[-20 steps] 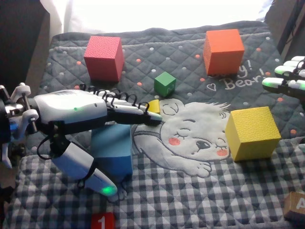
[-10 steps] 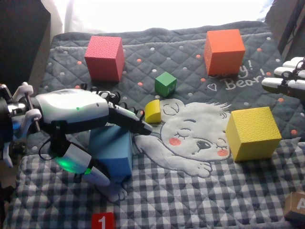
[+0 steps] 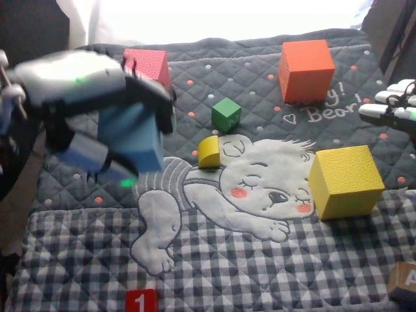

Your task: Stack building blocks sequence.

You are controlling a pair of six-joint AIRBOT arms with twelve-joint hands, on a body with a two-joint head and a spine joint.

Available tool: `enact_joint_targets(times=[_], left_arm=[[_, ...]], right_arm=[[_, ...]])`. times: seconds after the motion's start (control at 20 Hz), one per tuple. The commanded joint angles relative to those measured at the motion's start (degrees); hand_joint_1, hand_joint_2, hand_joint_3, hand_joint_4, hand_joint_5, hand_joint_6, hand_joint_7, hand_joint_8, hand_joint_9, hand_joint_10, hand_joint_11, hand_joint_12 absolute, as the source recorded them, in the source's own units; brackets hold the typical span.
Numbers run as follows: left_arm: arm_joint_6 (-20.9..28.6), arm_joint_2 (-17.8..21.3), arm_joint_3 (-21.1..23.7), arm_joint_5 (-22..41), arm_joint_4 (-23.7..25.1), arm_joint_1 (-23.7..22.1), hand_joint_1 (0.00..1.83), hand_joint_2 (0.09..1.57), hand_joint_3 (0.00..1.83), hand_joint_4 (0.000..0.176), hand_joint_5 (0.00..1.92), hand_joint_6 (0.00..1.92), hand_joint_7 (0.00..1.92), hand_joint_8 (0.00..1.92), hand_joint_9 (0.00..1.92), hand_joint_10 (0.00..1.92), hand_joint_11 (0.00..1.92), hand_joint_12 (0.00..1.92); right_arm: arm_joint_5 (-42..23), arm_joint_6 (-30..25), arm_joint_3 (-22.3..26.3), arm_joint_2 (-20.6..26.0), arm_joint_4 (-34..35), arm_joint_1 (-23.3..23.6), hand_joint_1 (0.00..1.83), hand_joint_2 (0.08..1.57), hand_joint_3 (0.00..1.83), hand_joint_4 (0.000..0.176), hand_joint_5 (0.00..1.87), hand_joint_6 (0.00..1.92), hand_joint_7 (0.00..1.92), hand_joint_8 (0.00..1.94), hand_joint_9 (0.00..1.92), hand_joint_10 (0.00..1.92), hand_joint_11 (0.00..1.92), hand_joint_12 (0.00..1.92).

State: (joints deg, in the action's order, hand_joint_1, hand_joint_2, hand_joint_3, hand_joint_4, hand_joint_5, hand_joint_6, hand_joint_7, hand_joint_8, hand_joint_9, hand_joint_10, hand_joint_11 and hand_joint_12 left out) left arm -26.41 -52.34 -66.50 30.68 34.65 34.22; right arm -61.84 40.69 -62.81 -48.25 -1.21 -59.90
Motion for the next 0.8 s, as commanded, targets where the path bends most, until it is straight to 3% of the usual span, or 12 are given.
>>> enact_joint_targets(times=[0.0,0.05,0.1,0.2,0.3,0.35,0.45,0.5,0.65,0.75], left_arm=[[0.0,0.1,-0.6,4.5,-1.9,-1.5,1.26,1.16,0.00,0.000,0.92,0.96,0.88,1.32,0.79,1.52,0.74,1.76],[-0.1,0.0,-1.6,3.8,-1.9,-3.4,1.27,1.11,0.00,0.000,1.03,0.78,0.97,1.22,0.87,1.45,0.82,1.73],[-1.0,-0.5,-3.3,2.2,-2.5,-6.2,1.38,1.09,0.00,0.000,1.04,0.71,0.96,1.07,0.98,1.26,0.84,1.58],[-1.7,-2.0,-5.9,0.3,-3.5,-9.0,1.39,1.08,0.00,0.000,1.08,0.64,0.96,1.04,1.03,1.20,0.92,1.48],[-2.1,-4.0,-8.9,-1.9,-4.3,-11.9,1.39,1.10,0.00,0.000,0.97,0.88,0.93,1.02,0.98,1.21,0.91,1.34],[-2.4,-4.9,-10.0,-2.6,-4.8,-12.6,1.38,1.09,0.00,0.000,1.01,0.78,0.96,1.02,1.00,1.18,0.89,1.35],[-2.4,-7.2,-12.7,-4.1,-5.6,-13.6,1.37,1.11,0.00,0.000,0.95,0.99,0.95,0.97,0.97,1.17,0.78,1.28],[-2.4,-8.8,-14.4,-5.2,-6.0,-14.0,1.37,1.10,0.00,0.000,0.95,1.01,0.95,0.95,0.98,1.14,0.80,1.23],[-2.4,-12.8,-18.7,-8.8,-6.2,-14.9,1.39,1.08,0.00,0.000,0.99,0.92,1.01,0.84,1.03,1.09,1.00,1.05],[-2.4,-13.9,-20.1,-9.8,-6.3,-15.1,1.39,1.08,0.00,0.000,0.99,0.89,0.99,0.88,1.03,1.11,0.99,1.11]], right_arm=[[-6.9,-0.3,0.0,0.3,1.6,0.4,0.71,1.17,0.00,0.113,0.15,0.00,0.16,0.00,0.16,0.01,0.18,0.03],[-6.9,-0.3,0.0,0.3,1.6,0.4,0.73,1.18,0.01,0.111,0.15,0.00,0.15,0.00,0.14,0.00,0.16,0.02],[-7.0,-0.3,0.0,0.3,1.7,0.4,0.74,1.18,0.00,0.112,0.15,0.00,0.16,0.00,0.14,0.00,0.17,0.03],[-7.0,-0.3,0.0,0.3,1.7,0.4,0.76,1.18,0.00,0.119,0.15,0.00,0.15,0.00,0.13,0.00,0.16,0.02],[-7.0,-0.3,-0.1,0.4,1.7,0.5,0.71,1.18,0.00,0.123,0.14,0.00,0.16,0.00,0.14,0.00,0.16,0.02],[-7.1,-0.3,-0.1,0.4,1.7,0.5,0.73,1.18,0.00,0.120,0.14,0.00,0.16,0.00,0.13,0.00,0.15,0.01],[-7.1,-0.3,-0.1,0.4,1.7,0.5,0.73,1.17,0.00,0.123,0.16,0.01,0.16,0.00,0.14,0.00,0.17,0.02],[-7.1,-0.3,-0.1,0.3,1.7,0.5,0.74,1.17,0.00,0.127,0.16,0.01,0.17,0.01,0.14,0.00,0.17,0.02],[-7.1,-0.3,-0.2,0.3,1.7,0.5,0.73,1.17,0.00,0.114,0.17,0.00,0.17,0.00,0.16,0.01,0.18,0.02],[-7.1,-0.3,-0.2,0.3,1.7,0.5,0.75,1.17,0.00,0.111,0.17,0.00,0.17,0.00,0.17,0.01,0.18,0.02]])
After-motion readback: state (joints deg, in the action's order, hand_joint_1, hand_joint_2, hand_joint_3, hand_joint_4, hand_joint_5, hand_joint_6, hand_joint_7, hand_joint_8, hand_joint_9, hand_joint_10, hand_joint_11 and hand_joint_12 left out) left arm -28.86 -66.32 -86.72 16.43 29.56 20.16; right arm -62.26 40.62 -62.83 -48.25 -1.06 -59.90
